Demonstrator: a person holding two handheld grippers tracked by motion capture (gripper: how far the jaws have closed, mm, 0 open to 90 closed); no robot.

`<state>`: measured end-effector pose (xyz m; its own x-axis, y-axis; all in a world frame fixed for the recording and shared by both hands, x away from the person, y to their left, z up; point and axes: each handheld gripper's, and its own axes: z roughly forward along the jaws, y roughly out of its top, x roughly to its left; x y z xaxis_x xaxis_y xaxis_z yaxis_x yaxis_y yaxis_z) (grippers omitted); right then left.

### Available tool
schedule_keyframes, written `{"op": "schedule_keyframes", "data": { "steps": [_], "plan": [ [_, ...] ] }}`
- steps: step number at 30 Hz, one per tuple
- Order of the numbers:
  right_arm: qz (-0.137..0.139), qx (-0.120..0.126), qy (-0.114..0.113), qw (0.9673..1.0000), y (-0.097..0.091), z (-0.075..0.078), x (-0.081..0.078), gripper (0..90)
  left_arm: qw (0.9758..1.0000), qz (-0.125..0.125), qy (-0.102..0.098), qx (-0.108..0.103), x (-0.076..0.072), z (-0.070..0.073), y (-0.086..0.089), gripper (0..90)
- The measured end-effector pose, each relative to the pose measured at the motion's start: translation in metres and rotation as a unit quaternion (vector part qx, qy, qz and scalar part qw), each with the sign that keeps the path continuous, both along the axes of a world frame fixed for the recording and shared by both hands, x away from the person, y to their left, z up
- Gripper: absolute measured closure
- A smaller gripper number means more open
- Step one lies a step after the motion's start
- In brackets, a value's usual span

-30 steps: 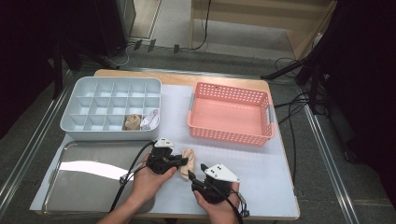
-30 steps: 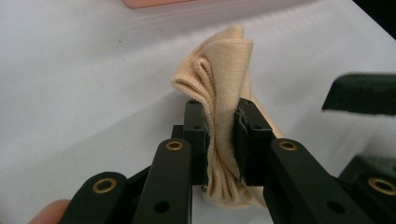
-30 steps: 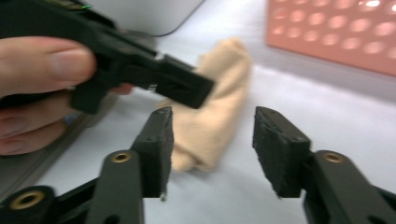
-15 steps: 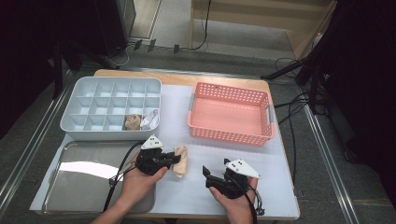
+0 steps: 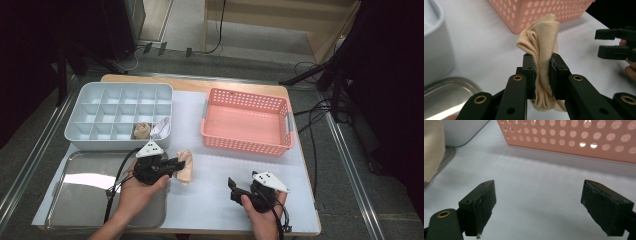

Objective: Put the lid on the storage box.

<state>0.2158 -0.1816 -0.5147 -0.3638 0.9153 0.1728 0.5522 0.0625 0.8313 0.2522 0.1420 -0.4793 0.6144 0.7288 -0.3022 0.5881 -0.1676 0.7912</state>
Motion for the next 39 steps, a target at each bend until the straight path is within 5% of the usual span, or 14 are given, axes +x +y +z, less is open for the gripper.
{"op": "schedule_keyframes", "data": {
  "steps": [26,39],
  "plan": [
    [0.004,0.007,0.022,0.9997,0.004,-0.006,0.001,13.7,0.9967,0.063,-0.04,-0.03,0.015,0.036,0.065,77.7],
    [0.008,0.012,0.025,0.9996,0.007,-0.007,0.001,13.7,0.9898,0.126,-0.053,-0.041,0.023,0.038,0.103,77.6]
  ]
}}
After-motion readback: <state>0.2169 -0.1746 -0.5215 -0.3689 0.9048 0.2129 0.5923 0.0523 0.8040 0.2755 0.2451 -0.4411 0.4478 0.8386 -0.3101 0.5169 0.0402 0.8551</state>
